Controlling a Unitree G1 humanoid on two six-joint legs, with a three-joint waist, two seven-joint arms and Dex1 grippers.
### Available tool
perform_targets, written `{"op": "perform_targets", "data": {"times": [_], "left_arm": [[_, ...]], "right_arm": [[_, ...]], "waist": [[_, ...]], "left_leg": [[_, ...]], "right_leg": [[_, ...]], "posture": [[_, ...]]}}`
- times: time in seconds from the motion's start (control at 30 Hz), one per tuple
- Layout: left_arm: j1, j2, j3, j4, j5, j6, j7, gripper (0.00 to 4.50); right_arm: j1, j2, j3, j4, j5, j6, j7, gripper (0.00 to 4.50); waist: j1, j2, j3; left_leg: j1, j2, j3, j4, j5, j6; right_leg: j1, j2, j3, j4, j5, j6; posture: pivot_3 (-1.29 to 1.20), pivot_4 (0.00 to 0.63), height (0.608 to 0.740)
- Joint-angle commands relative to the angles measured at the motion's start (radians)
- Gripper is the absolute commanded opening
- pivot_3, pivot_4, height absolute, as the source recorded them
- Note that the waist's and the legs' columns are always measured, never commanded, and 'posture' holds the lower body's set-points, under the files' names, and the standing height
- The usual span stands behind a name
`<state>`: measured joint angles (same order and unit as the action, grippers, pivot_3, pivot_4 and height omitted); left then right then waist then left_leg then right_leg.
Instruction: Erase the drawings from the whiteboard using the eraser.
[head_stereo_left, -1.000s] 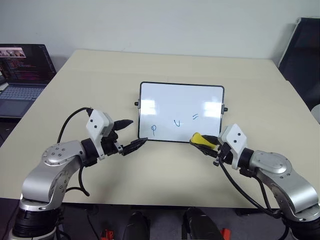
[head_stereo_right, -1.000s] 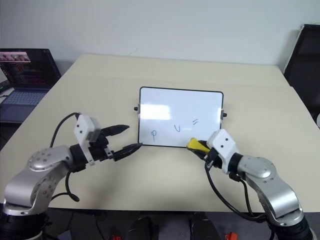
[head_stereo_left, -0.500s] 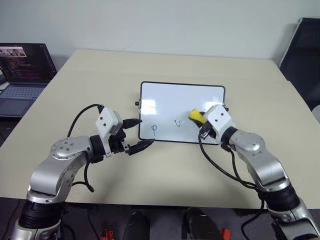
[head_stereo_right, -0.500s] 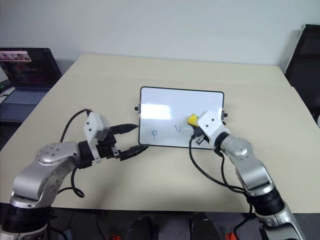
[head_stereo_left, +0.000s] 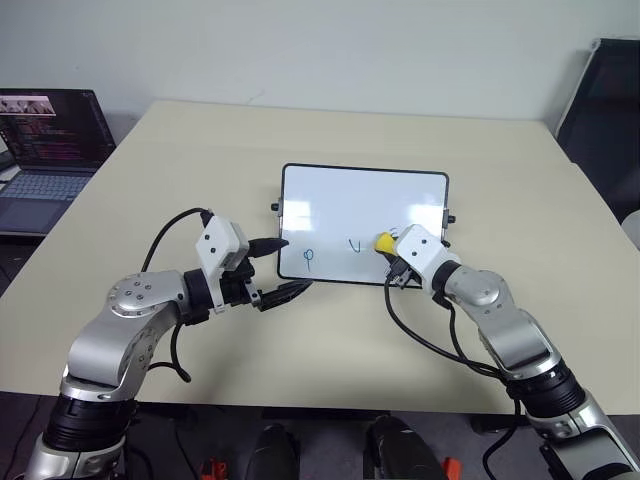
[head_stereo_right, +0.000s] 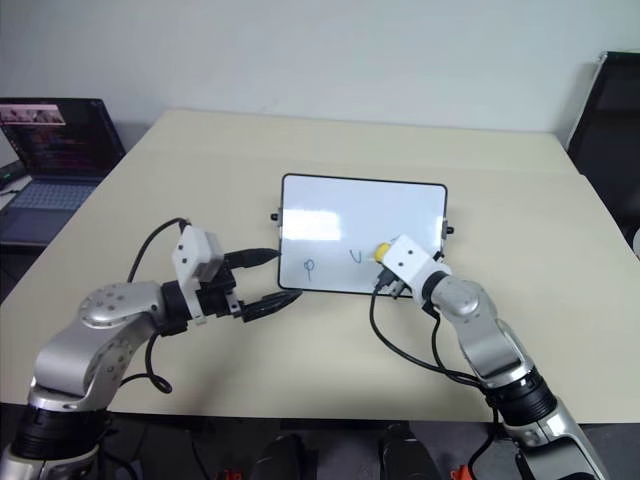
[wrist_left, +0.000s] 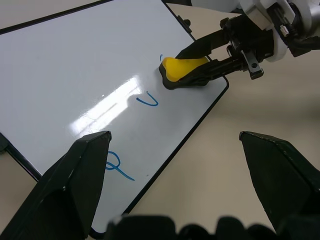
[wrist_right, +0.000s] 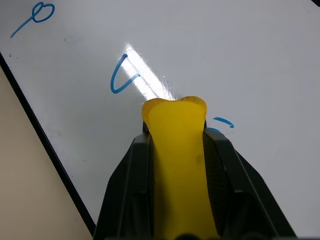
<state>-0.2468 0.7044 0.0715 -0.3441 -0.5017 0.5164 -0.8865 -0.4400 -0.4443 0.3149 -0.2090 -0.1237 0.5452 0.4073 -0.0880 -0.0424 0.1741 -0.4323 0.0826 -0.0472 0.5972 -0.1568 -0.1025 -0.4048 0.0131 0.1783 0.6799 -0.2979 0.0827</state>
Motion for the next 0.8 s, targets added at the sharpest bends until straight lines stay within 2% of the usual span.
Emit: {"op": "perform_targets", "data": {"times": [0.03, 0.27, 0.43, 0.5, 0.8], "left_arm": [[0.001, 0.0, 0.012, -0.005, 0.001, -0.03, -0.008, 4.5], [0.014, -0.001, 0.011, 0.003, 0.002, -0.048, -0.011, 4.5], [0.024, -0.002, 0.014, 0.012, 0.002, -0.061, -0.016, 4.5], [0.028, -0.001, 0.014, 0.018, 0.004, -0.067, -0.019, 4.5], [0.037, -0.003, 0.013, 0.03, 0.009, -0.086, -0.026, 4.5]], "right_arm": [[-0.024, 0.004, -0.087, 0.071, -0.044, 0.006, -0.086, 1.01], [-0.027, 0.019, -0.092, 0.08, -0.017, 0.04, -0.047, 1.0], [0.033, -0.033, -0.02, 0.005, 0.028, 0.139, 0.118, 1.0], [0.041, -0.044, -0.008, -0.014, 0.023, 0.15, 0.137, 1.0], [-0.027, 0.014, -0.093, 0.043, -0.041, 0.062, -0.042, 1.0]], "waist": [[0.0, 0.0, 0.0], [0.0, -0.001, 0.0], [0.0, -0.002, -0.001], [0.0, -0.002, -0.002], [-0.007, -0.002, -0.001]], "left_leg": [[0.0, 0.0, 0.0, 0.001, 0.0, 0.0], [0.0, -0.001, 0.0, 0.008, 0.0, 0.0], [0.0, 0.0, 0.0, 0.007, 0.0, 0.0], [0.0, 0.0, 0.0, 0.006, 0.0, 0.0], [0.0, -0.001, 0.0, 0.007, 0.0, 0.0]], "right_leg": [[0.0, 0.0, 0.0, 0.0, 0.0, 0.0], [0.0, 0.0, 0.001, 0.0, 0.0, 0.0], [0.0, 0.0, 0.001, 0.0, 0.0, 0.0], [0.0, 0.0, 0.001, 0.0, 0.0, 0.0], [-0.001, -0.001, 0.001, -0.001, 0.0, 0.0]], "posture": [[0.0, 0.15, 0.74], [0.0, 0.15, 0.74], [0.0, 0.15, 0.74], [0.0, 0.15, 0.74], [0.0, 0.15, 0.74]]}}
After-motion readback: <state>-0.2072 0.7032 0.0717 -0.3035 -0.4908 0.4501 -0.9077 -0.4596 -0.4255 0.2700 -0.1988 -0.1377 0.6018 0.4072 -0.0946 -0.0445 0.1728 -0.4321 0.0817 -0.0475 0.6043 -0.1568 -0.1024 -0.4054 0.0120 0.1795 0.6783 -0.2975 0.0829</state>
